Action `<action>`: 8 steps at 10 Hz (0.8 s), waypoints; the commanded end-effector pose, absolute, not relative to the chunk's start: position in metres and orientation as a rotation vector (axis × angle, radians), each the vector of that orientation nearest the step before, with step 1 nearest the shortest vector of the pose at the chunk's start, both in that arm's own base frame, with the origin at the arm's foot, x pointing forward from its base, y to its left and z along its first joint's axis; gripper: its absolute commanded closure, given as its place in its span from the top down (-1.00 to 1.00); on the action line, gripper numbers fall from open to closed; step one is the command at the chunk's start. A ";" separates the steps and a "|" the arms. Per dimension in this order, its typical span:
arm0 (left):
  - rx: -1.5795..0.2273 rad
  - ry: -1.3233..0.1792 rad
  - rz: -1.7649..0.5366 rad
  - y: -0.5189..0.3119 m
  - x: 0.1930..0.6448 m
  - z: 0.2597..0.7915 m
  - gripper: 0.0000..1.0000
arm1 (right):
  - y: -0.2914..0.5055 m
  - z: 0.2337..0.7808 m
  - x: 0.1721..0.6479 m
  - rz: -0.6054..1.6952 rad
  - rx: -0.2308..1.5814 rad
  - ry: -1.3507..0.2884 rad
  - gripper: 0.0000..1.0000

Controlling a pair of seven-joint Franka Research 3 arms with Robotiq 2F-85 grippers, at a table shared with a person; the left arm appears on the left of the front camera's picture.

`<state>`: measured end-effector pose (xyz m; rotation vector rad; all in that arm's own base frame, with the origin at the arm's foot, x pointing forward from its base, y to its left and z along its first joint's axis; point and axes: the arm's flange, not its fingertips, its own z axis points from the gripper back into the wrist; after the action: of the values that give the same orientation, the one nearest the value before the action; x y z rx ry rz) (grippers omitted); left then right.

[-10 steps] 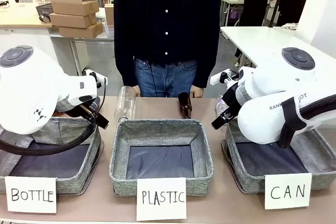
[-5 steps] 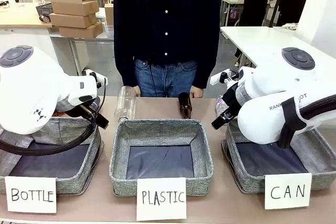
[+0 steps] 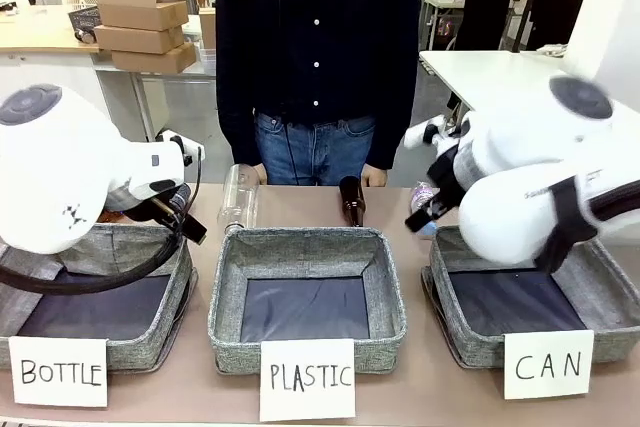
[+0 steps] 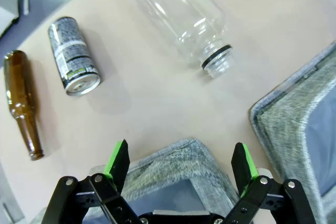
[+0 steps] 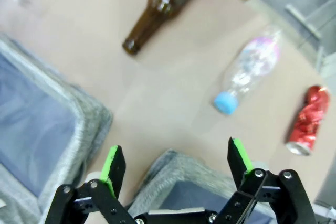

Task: Sort the can waste into the basket.
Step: Pick up the can waste from the table and place it in the right Fabric basket.

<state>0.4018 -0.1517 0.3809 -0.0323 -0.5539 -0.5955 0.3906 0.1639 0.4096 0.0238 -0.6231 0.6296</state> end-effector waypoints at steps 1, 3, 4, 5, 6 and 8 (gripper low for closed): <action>-0.029 -0.501 -0.526 -0.151 0.344 0.458 1.00 | 0.159 0.495 0.327 0.585 -0.015 -0.623 1.00; 0.036 -0.532 -0.516 -0.144 0.264 0.487 1.00 | 0.138 0.520 0.261 0.621 -0.035 -0.499 1.00; 0.050 -0.503 -0.596 -0.132 0.240 0.475 1.00 | 0.127 0.505 0.240 0.694 -0.012 -0.472 1.00; 0.113 -0.431 -0.652 -0.123 0.230 0.447 1.00 | 0.128 0.477 0.235 0.667 -0.044 -0.447 1.00; 0.029 -0.523 -0.544 -0.161 0.307 0.514 1.00 | 0.146 0.532 0.280 0.619 -0.044 -0.523 1.00; 0.066 -0.479 -0.580 -0.160 0.280 0.527 1.00 | 0.148 0.537 0.269 0.643 0.082 -0.470 1.00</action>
<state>0.2897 -0.1601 0.5217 0.0577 -0.4858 -0.5716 0.2599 0.1448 0.5361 -0.0180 -0.4681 0.6330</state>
